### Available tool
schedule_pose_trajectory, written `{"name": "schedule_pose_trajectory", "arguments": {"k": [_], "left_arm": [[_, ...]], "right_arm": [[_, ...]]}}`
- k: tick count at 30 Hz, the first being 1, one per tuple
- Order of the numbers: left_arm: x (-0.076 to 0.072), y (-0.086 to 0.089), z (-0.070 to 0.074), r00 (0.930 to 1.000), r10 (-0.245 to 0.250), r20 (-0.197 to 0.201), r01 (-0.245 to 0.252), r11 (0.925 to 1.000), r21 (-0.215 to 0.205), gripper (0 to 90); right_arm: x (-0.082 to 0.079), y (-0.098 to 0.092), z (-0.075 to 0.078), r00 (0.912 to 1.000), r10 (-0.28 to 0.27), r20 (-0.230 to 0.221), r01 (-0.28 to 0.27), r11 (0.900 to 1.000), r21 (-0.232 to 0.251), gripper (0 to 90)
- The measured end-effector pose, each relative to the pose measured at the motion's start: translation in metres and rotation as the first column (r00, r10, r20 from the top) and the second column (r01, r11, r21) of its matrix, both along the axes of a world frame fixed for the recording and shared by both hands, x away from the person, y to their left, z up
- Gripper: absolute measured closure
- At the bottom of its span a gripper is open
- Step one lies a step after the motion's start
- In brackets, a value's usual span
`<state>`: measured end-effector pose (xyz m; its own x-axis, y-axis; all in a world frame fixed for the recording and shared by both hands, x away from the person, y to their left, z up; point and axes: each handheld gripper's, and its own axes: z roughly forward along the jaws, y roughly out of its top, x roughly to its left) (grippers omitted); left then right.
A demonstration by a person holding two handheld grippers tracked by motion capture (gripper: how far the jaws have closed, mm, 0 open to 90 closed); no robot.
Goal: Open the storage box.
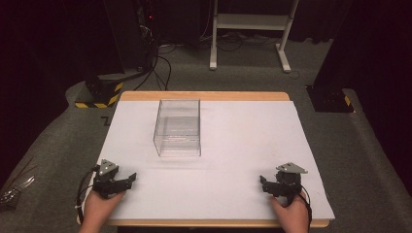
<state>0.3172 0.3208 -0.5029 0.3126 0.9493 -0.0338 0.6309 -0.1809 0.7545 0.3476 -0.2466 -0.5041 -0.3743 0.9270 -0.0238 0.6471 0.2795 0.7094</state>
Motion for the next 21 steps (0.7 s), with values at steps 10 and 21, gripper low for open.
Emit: {"name": "schedule_pose_trajectory", "arguments": {"k": [10,21], "left_arm": [[0.0,-0.01,0.008,0.9979,-0.06,0.024,0.062,0.9969,-0.049,24.2],[-0.006,-0.036,0.021,0.9811,-0.174,0.084,0.182,0.9788,-0.094,27.3]], "right_arm": [[0.0,0.0,0.0,1.0,0.001,-0.004,-0.001,1.0,0.004,12.4],[0.0,0.0,0.0,1.0,0.002,-0.003,-0.002,1.0,0.001,11.9]]}}
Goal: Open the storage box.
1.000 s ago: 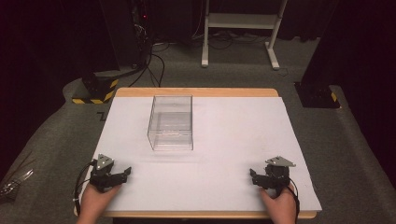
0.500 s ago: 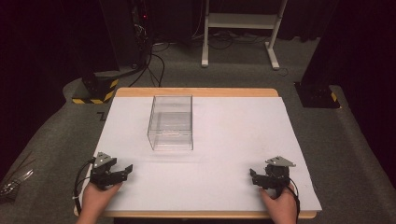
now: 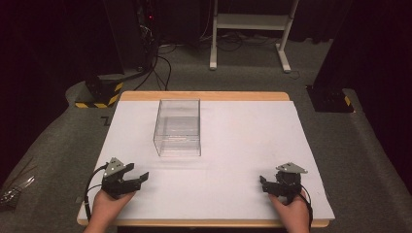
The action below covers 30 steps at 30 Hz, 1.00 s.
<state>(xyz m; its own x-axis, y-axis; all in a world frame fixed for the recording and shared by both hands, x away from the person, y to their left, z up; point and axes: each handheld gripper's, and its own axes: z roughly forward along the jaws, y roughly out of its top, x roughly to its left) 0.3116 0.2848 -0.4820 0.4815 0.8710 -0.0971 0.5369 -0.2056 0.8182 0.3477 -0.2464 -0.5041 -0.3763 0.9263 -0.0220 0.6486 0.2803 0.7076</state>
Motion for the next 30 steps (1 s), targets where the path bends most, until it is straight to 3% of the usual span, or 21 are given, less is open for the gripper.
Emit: {"name": "schedule_pose_trajectory", "arguments": {"k": [3,8,17,22,25,30], "left_arm": [[-0.001,-0.004,0.002,0.9998,-0.016,0.013,0.015,0.9999,0.004,27.9],[0.0,-0.014,0.007,0.9983,-0.049,0.033,0.05,0.9983,-0.029,28.0],[0.002,-0.024,0.011,0.9959,-0.077,0.048,0.079,0.9963,-0.035,28.9],[0.005,-0.03,0.014,0.9926,-0.11,0.052,0.114,0.991,-0.071,30.6],[0.008,-0.034,0.017,0.9901,-0.127,0.06,0.131,0.9887,-0.072,31.3],[0.013,-0.038,0.018,0.9913,-0.117,0.059,0.122,0.9894,-0.08,31.6]], "right_arm": [[0.0,0.0,0.0,1.0,0.001,-0.001,-0.001,1.0,0.0,11.9],[0.0,0.0,0.0,1.0,0.001,-0.002,-0.001,1.0,-0.002,11.9],[-0.001,0.0,0.0,1.0,-0.002,-0.003,0.002,1.0,-0.001,11.9],[0.0,0.0,0.0,1.0,0.0,-0.002,0.0,1.0,-0.002,11.9],[0.0,0.0,0.0,1.0,0.001,-0.003,-0.001,1.0,-0.001,12.0],[0.0,0.0,0.0,1.0,0.001,-0.002,-0.001,1.0,-0.001,12.0]]}}
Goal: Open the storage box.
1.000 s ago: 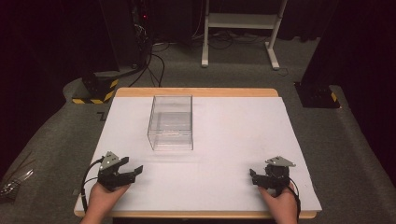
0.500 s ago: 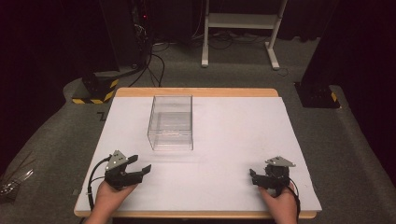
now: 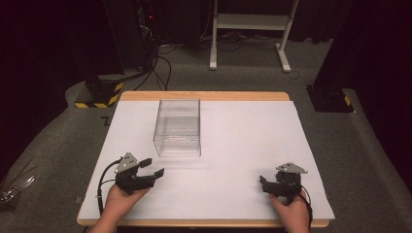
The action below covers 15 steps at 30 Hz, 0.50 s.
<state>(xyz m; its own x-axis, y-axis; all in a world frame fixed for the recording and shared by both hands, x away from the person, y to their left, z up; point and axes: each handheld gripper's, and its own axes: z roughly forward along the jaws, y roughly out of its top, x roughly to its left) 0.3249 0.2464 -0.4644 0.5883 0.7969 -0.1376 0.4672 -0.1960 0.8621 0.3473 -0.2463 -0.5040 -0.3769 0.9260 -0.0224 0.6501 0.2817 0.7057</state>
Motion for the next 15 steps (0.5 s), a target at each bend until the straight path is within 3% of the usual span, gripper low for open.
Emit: {"name": "schedule_pose_trajectory", "arguments": {"k": [9,15], "left_arm": [[0.011,-0.008,0.006,0.9995,0.02,0.025,-0.02,0.9998,0.004,30.8],[0.021,-0.015,0.006,0.9988,0.035,0.034,-0.034,0.9991,-0.024,33.3]], "right_arm": [[0.0,0.0,0.0,1.0,0.0,0.004,0.0,1.0,-0.002,12.3],[0.0,0.0,0.0,1.0,-0.001,0.004,0.001,1.0,-0.003,12.2]]}}
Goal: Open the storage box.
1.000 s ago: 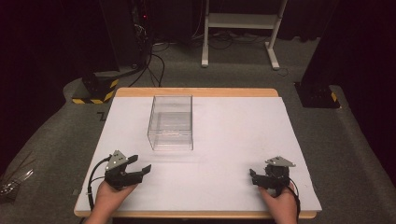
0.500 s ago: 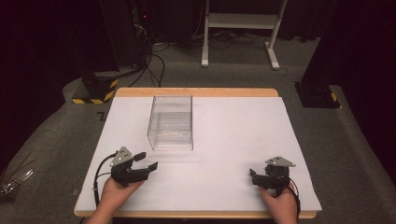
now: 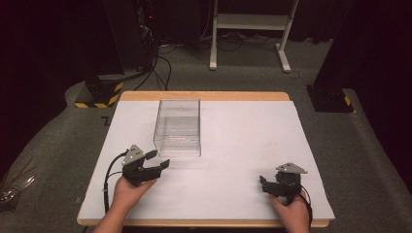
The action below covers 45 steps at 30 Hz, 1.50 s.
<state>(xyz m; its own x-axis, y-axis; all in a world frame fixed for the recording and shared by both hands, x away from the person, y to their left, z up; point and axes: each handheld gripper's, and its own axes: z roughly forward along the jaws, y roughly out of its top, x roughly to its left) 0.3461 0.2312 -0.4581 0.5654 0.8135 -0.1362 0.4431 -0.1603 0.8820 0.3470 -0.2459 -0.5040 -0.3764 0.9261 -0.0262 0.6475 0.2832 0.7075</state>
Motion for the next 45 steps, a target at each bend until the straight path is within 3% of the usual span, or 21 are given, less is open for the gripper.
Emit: {"name": "schedule_pose_trajectory", "arguments": {"k": [7,18,21,31,45], "left_arm": [[0.01,-0.002,0.001,0.9999,0.015,-0.002,-0.015,0.9996,-0.024,33.7],[0.024,-0.012,-0.005,1.0,0.008,0.001,-0.008,0.9999,-0.006,35.5],[0.027,-0.013,-0.004,1.0,-0.006,0.002,0.006,0.9996,-0.027,35.6],[0.035,-0.018,-0.003,0.9996,-0.025,0.01,0.026,0.9989,-0.039,32.9],[0.047,-0.018,-0.011,0.9993,-0.022,0.03,0.025,0.9963,-0.083,40.7]], "right_arm": [[0.0,0.0,0.0,1.0,0.001,0.005,-0.001,1.0,-0.004,12.6],[0.0,0.0,0.0,1.0,0.001,0.005,-0.001,1.0,-0.004,12.6],[0.0,0.0,0.0,1.0,0.001,0.005,-0.001,1.0,-0.004,12.7],[-0.001,0.001,0.0,1.0,0.001,0.005,-0.001,1.0,-0.004,13.1],[-0.001,0.001,0.0,0.9999,0.005,0.01,-0.005,1.0,-0.006,14.0]]}}
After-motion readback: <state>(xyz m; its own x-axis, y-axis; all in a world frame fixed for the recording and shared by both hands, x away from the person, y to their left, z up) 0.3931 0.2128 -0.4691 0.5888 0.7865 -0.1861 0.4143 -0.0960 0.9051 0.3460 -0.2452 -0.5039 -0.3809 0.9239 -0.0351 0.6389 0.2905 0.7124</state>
